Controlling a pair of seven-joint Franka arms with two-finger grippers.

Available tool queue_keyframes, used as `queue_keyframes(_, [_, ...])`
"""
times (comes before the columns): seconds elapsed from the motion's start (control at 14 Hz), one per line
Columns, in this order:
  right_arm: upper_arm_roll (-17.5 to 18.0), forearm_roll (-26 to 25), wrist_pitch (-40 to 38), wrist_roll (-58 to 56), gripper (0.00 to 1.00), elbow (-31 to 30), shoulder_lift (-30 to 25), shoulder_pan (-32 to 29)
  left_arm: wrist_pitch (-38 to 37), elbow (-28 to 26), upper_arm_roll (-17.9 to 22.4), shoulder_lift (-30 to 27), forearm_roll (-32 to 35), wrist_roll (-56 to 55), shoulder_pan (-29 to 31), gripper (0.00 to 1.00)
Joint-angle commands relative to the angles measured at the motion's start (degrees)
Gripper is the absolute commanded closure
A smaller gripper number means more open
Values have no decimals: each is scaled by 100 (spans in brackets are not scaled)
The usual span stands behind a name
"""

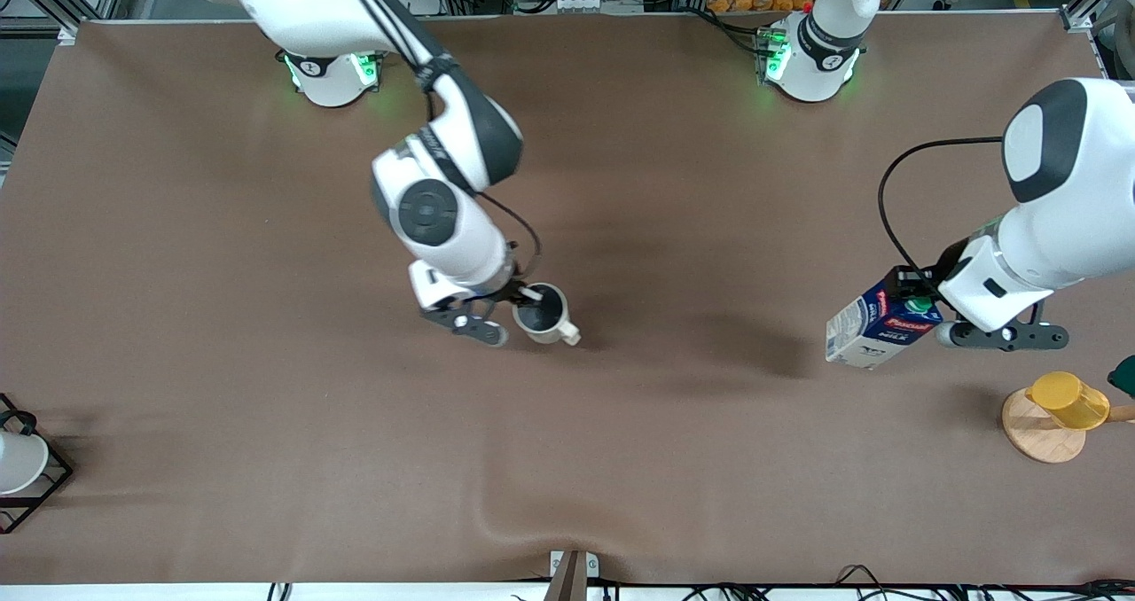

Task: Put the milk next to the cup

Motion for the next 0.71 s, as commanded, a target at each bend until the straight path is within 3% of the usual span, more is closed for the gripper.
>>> queue_keyframes(0.0, [-95,-35,246,489,100,373,411,395,-242,32,-155,-92,136,-71,9,51])
queue_keyframes(0.29, [-95,-236,264,701,100,373,630,678,-541,32,-436,-127,128,-80,17,51])
queue_keyframes(0.57, [-95,-290,519,895,100,382,807,722,-717,32,-813,-127,136,-763,9,50])
queue_keyframes(0.64, [-95,-333,519,886,81,382,816,722,-735,32,-954,-119,136,-1053,17,50])
